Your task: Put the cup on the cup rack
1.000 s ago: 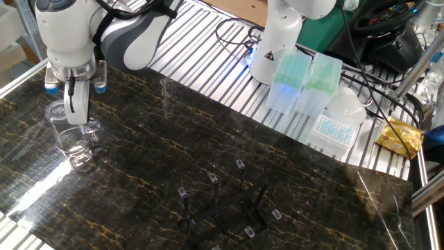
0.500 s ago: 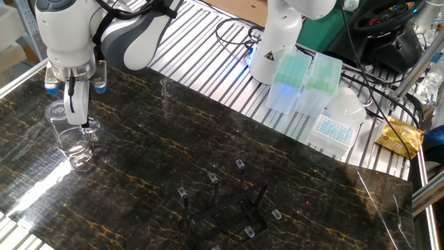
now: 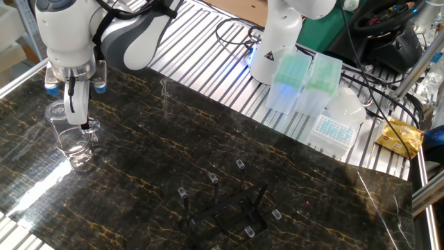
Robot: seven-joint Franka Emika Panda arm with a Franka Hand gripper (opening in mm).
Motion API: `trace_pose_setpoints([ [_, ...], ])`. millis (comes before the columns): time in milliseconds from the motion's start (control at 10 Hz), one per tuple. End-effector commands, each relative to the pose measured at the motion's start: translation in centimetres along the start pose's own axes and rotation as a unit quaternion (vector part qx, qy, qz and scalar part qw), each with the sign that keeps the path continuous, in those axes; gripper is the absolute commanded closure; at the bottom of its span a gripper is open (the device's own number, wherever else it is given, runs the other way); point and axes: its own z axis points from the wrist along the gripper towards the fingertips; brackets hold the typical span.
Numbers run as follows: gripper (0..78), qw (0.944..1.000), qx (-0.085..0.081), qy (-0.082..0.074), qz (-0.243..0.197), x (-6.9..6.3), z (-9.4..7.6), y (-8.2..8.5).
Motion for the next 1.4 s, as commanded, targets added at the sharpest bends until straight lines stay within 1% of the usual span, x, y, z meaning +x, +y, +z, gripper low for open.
trace_pose_setpoints([
  [100, 0.1, 0.9998, -0.01, 0.011, -0.015, -1.0, 1.8, 0.1],
  [500, 0.1, 0.9998, -0.009, 0.012, -0.013, -1.2, 1.9, 0.0],
  [1000, 0.1, 0.9997, -0.011, 0.013, -0.014, -1.7, 2.6, -0.4],
  [1400, 0.1, 0.9999, -0.006, 0.007, -0.006, -1.4, 2.8, -0.6],
])
